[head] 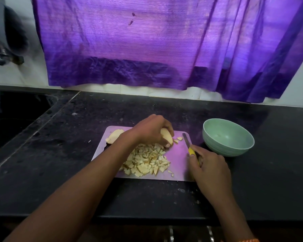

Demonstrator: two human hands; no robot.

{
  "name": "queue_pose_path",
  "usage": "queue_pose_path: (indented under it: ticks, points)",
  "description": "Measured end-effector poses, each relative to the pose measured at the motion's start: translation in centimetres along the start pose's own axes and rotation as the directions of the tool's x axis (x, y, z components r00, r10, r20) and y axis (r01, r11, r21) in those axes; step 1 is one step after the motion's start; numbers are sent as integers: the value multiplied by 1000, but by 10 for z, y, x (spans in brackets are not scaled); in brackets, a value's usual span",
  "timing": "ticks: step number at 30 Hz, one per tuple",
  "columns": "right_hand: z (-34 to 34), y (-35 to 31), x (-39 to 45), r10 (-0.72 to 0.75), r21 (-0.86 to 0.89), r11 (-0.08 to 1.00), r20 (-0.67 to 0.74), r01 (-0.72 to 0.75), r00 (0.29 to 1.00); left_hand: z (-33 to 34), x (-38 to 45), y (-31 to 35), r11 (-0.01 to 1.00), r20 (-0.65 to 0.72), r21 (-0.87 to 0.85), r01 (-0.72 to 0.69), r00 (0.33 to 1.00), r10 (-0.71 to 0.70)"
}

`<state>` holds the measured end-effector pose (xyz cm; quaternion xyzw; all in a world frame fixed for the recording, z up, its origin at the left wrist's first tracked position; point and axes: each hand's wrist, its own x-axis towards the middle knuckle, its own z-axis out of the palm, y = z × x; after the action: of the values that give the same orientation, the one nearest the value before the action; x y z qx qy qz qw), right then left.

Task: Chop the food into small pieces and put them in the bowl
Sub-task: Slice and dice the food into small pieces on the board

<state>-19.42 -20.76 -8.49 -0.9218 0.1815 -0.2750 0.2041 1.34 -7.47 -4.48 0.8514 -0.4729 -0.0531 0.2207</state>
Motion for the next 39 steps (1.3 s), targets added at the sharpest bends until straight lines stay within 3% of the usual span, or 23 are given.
queue_pose_path:
  ticks: [3,5,8,10,12,18,24,27,31,34,39]
  points:
    - [0,-3,0,-12,6,1000,15,12,1000,-4,-2,-9,989,-70,-145,-19,998,9]
    - [1,-6,-1,-76,16,997,64,75,995,-7,-1,-13,974,-205,-227,-24,978,-23]
    - [1,-15,-4,-201,166,970,123,180,972,-10,1,-17,973,-444,-231,20,887,-124]
    - [0,-15,-4,-229,256,945,75,203,971,-9,2,-18,970,-528,-238,39,833,-163]
    - [1,-10,-1,-173,238,957,10,166,985,-8,3,-18,965,-546,-259,47,816,-187]
    - [6,2,3,-10,164,986,-94,25,995,8,7,-12,970,-482,-243,26,864,-144]
    - [4,2,4,51,118,992,-162,-32,985,18,4,2,996,-321,78,-51,944,73]
    - [5,1,3,51,118,992,-106,-39,993,14,0,2,981,-266,187,-57,958,106]
    - [5,-1,2,12,115,993,-46,-6,999,10,-2,-4,989,-239,134,-66,966,97]
    - [4,-5,1,-42,65,997,-7,43,999,13,0,-8,992,-128,89,-90,987,101]
    - [8,-8,2,-59,-16,998,71,60,996,22,1,-7,985,-52,155,-73,995,82]
